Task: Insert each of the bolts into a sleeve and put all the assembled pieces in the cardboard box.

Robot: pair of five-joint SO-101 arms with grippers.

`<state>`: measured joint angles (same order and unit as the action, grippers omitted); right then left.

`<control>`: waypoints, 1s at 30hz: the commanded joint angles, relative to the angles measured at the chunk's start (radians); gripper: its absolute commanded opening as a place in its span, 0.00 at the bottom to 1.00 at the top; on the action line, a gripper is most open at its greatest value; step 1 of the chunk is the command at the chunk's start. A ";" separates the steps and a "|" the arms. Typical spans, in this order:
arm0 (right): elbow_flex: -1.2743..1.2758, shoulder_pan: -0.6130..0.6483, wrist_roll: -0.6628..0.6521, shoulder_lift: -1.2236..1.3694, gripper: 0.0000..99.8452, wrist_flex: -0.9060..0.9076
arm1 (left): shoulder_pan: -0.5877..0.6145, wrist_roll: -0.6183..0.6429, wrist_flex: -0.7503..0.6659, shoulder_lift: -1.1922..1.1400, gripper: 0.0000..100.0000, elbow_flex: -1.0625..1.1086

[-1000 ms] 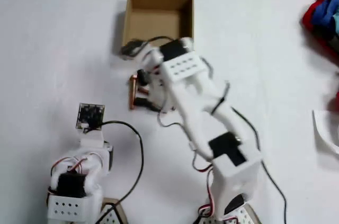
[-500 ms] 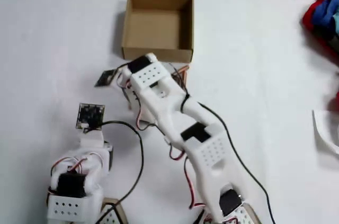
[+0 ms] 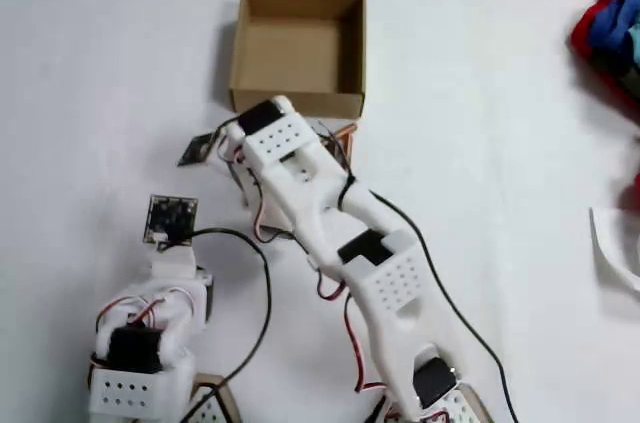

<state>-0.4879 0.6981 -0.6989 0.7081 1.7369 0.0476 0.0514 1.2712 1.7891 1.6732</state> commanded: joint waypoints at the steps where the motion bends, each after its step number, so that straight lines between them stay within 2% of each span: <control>1: -0.040 0.002 -0.008 -0.042 0.21 0.021 | 0.009 -0.003 0.003 0.012 0.02 0.021; 18: -0.041 -0.039 -0.015 -0.067 0.21 -0.045 | 0.009 -0.003 0.003 0.012 0.02 0.021; 25: -0.212 -0.061 -0.008 -0.067 0.21 0.018 | 0.009 -0.003 0.003 0.012 0.02 0.021; 30: -0.238 -0.096 -0.015 -0.048 0.21 0.019 | 0.009 -0.003 0.003 0.012 0.02 0.021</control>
<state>-0.6828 0.6291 -0.7096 0.7066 1.7369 0.0476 0.0514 1.2712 1.7891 1.6732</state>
